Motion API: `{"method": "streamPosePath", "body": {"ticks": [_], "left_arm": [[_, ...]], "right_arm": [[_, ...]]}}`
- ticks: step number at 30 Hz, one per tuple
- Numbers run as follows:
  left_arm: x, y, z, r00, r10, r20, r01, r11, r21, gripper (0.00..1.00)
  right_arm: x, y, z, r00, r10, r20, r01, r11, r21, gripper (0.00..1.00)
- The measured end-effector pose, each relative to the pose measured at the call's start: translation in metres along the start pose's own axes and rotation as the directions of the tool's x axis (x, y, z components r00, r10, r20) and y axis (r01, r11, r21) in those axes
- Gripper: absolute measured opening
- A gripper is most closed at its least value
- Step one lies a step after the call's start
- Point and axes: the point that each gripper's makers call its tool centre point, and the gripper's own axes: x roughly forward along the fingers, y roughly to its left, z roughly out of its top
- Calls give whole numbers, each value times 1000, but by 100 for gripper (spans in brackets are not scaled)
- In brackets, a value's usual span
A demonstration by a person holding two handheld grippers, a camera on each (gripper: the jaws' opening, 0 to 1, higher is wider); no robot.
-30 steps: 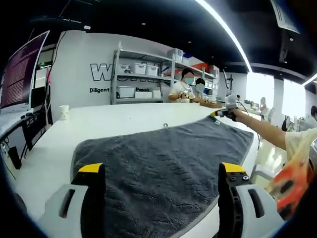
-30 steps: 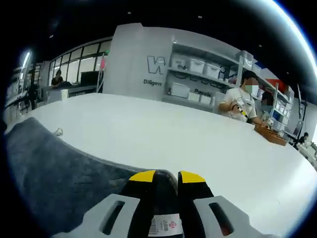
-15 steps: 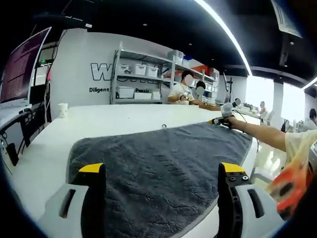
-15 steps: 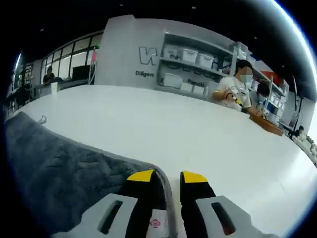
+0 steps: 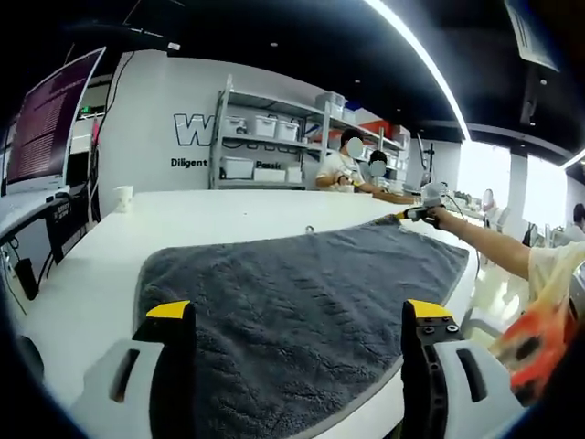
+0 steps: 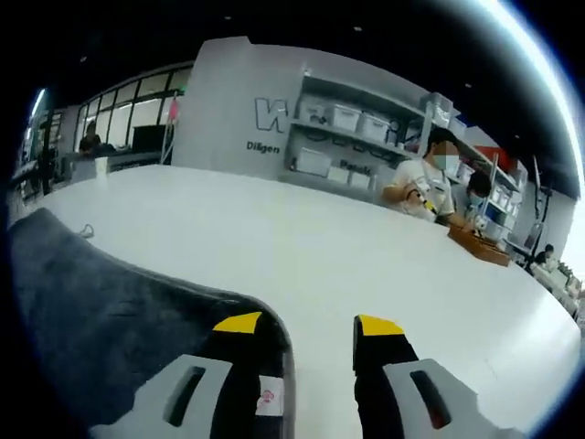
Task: Open the folded towel by lifting each exposed corner and separating the folded layers until the towel lies flat within the target outline without major curled edges
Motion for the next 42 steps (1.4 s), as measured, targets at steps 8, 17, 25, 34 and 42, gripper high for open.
{"method": "streamPosePath", "body": {"ticks": [8, 17, 25, 34, 42], "left_arm": [[-10, 10, -2, 1000, 22, 14, -22, 999, -36, 90], [-18, -3, -1, 1000, 11, 10, -11, 1000, -10, 90], [-25, -21, 0, 1000, -16, 13, 16, 1000, 26, 91], [-28, -15, -7, 1000, 7, -1, -7, 998, 57, 91], [-54, 7, -13, 996, 82, 21, -83, 996, 31, 92]], "right_arm": [[-59, 4, 7, 997, 66, 46, -65, 997, -28, 37], [-125, 23, -1, 976, 186, 114, -181, 982, -49, 36], [-190, 54, -21, 921, 341, 188, -342, 939, -27, 40], [-207, 81, -74, 904, 413, 106, -411, 911, -48, 61], [-218, 85, -79, 908, 405, 106, -406, 914, -13, 80]]}}
